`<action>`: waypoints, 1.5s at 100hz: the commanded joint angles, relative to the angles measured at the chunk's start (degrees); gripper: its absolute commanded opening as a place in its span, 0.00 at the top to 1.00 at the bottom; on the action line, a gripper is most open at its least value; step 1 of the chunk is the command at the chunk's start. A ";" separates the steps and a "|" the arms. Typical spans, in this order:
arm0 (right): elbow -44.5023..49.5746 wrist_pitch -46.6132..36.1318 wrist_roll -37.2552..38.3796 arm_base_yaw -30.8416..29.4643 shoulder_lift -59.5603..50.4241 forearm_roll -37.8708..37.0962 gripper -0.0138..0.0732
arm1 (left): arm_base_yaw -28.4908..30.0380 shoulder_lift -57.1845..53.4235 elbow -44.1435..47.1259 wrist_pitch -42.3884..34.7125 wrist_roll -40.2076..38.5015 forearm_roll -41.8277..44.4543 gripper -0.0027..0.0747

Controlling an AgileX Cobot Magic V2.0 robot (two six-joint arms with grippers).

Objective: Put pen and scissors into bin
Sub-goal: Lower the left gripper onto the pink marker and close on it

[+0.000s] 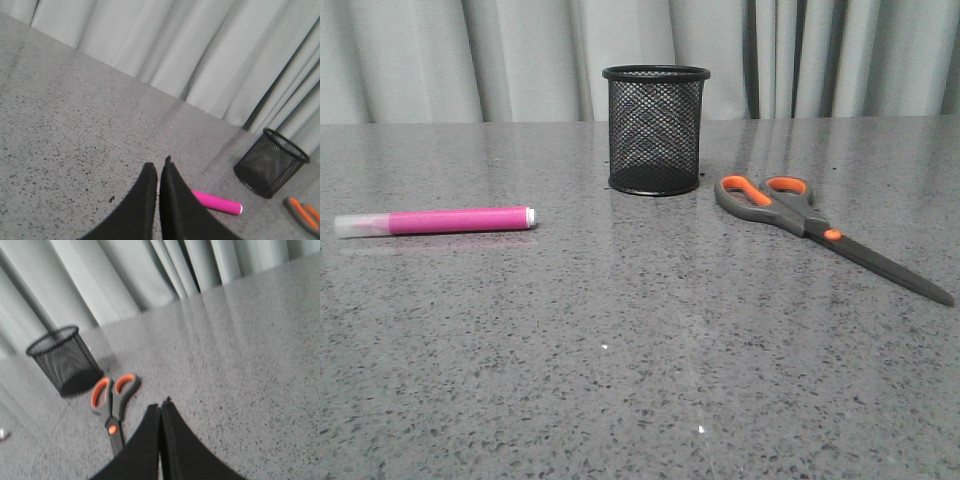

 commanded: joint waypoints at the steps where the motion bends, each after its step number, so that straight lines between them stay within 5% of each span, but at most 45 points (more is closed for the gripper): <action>1: -6.54 0.90 -0.32 -0.22 7.43 -2.30 0.91 | -0.24 5.87 -6.91 1.63 0.12 5.24 0.99; 36: -23.14 10.50 -2.61 -0.22 29.74 -3.72 0.90 | -0.24 24.23 -23.33 12.89 8.63 7.22 0.99; 47: -24.46 11.03 -3.99 -0.22 32.04 -3.72 0.76 | -0.24 26.82 -23.81 12.80 8.76 6.83 0.94; 62: -24.46 10.84 -3.99 -0.22 32.48 -3.72 0.37 | -0.24 29.43 -23.81 12.31 8.76 5.90 0.56; 74: -24.46 9.64 -3.99 -0.22 32.48 -3.72 0.29 | -0.24 31.27 -24.26 11.74 8.90 4.29 0.29; 89: -24.46 9.42 -4.38 -0.22 32.48 -3.72 0.31 | -0.24 35.33 -27.12 13.89 18.15 -0.02 0.35; 115: -24.46 9.55 -6.20 -0.22 32.48 -3.72 0.31 | -0.24 49.52 -38.47 27.09 51.49 -15.96 0.47; 134: -24.46 9.93 -6.57 -0.22 32.48 -3.72 0.31 | -1.39 62.60 -47.16 38.24 68.93 -16.75 0.47; 150: -24.46 9.93 -7.58 -0.22 32.48 -3.72 0.31 | -5.38 71.09 -51.76 40.12 81.61 -15.64 0.47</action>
